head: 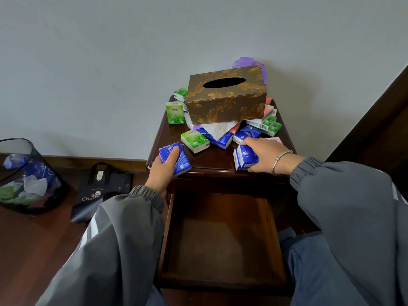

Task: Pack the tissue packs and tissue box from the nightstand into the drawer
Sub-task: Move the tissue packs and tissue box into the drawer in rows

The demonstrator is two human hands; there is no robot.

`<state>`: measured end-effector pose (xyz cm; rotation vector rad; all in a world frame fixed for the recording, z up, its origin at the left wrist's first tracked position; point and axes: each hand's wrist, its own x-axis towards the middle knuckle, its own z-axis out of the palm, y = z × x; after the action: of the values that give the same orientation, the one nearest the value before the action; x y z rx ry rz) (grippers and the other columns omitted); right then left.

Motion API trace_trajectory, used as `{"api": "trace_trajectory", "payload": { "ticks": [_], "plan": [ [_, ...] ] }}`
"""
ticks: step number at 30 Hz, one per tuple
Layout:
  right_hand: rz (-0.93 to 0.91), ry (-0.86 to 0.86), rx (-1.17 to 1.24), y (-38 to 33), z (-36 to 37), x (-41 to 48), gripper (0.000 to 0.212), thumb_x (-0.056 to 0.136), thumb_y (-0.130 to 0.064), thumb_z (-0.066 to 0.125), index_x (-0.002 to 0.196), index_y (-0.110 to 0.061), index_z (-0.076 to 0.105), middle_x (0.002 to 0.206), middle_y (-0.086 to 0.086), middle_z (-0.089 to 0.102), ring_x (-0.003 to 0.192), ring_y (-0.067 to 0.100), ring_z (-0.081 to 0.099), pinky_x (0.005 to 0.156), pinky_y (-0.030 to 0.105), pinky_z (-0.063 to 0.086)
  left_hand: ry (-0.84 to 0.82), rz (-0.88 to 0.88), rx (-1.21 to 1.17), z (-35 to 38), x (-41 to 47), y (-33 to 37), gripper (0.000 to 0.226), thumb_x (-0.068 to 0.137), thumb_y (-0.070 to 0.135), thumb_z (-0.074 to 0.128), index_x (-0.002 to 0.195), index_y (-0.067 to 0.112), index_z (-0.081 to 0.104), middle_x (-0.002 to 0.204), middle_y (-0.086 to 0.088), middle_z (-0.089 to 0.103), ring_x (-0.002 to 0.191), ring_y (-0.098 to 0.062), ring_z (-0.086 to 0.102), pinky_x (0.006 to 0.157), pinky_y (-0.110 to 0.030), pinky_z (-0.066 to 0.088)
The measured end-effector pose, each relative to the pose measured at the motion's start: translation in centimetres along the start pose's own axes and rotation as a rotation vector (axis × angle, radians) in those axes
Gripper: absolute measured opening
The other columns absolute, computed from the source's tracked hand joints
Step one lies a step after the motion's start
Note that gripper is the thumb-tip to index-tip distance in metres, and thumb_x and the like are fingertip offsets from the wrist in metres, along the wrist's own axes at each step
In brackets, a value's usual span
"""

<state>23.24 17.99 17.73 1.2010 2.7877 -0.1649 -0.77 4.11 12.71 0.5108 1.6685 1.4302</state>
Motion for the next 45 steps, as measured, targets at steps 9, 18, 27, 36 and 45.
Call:
{"api": "trace_trajectory", "payload": {
  "ticks": [9, 18, 27, 36, 45],
  "plan": [
    [0.051, 0.123, 0.761, -4.9, 3.0, -10.0, 0.069, 0.055, -0.041, 0.085, 0.112, -0.031, 0.047, 0.102, -0.013, 0.062, 0.091, 0.004, 0.060, 0.073, 0.012, 0.043, -0.296, 0.024, 0.040, -2.0, -6.2, -6.0, 0.030, 0.078, 0.039, 0.069, 0.097, 0.015, 0.066, 0.086, 0.000, 0.074, 0.075, -0.007, 0.068, 0.069, -0.020, 0.055],
    [0.492, -0.270, 0.787, -7.9, 17.9, -9.6, 0.074, 0.056, -0.041, 0.085, 0.117, -0.022, 0.046, 0.117, -0.002, 0.057, 0.097, 0.014, 0.053, 0.079, 0.027, 0.043, -0.348, -0.381, 0.707, -1.6, -6.3, -16.1, 0.036, 0.082, 0.037, 0.073, 0.099, 0.009, 0.058, 0.104, -0.011, 0.069, 0.098, -0.026, 0.067, 0.090, -0.038, 0.054],
    [0.743, -0.212, 0.830, -6.4, 22.1, -8.8, 0.077, 0.060, -0.035, 0.085, 0.122, -0.018, 0.043, 0.125, 0.004, 0.056, 0.112, 0.023, 0.055, 0.086, 0.033, 0.046, -0.302, -0.428, 0.787, 0.9, -4.4, -20.3, 0.072, 0.087, 0.035, 0.067, 0.142, 0.006, 0.030, 0.140, -0.016, 0.049, 0.125, -0.029, 0.052, 0.104, -0.043, 0.044],
    [0.787, -0.282, 0.904, -6.2, 23.7, -8.5, 0.079, 0.065, -0.032, 0.083, 0.127, -0.015, 0.039, 0.131, 0.007, 0.053, 0.118, 0.028, 0.052, 0.097, 0.043, 0.047, -0.403, -0.048, 1.399, -0.2, -3.2, -22.3, 0.076, 0.093, 0.048, 0.053, 0.150, 0.013, 0.019, 0.151, -0.009, 0.030, 0.134, -0.024, 0.039, 0.106, -0.036, 0.041],
    [0.797, -0.356, 0.838, -7.0, 24.6, -8.0, 0.085, 0.067, -0.033, 0.082, 0.134, -0.014, 0.034, 0.138, 0.009, 0.047, 0.124, 0.028, 0.048, 0.101, 0.043, 0.044, -0.814, 0.314, 1.804, -0.8, -2.3, -22.8, 0.050, 0.097, 0.041, 0.043, 0.143, 0.021, 0.038, 0.147, -0.002, 0.041, 0.136, -0.025, 0.036, 0.113, -0.045, 0.025]
  ]
}}
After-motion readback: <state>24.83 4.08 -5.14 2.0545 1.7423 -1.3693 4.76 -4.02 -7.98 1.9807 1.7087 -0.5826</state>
